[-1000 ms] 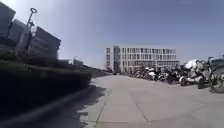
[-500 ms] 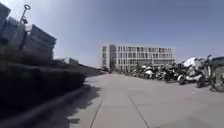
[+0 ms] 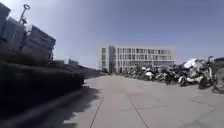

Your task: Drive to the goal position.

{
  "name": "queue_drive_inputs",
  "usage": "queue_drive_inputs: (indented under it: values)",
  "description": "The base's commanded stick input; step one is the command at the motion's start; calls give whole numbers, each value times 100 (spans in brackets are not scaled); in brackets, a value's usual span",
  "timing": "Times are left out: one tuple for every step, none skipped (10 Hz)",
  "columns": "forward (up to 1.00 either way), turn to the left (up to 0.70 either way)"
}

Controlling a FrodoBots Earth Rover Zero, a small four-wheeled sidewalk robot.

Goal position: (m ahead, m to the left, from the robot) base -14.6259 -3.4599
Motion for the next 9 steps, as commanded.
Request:
queue_drive_inputs:
  values:
    - [66,-33]
    - [65,-32]
    - [65,-32]
    - [65,-32]
    - [65,-32]
    - [65,-32]
    - [65,-32]
    - [65,-32]
    - [65,-32]
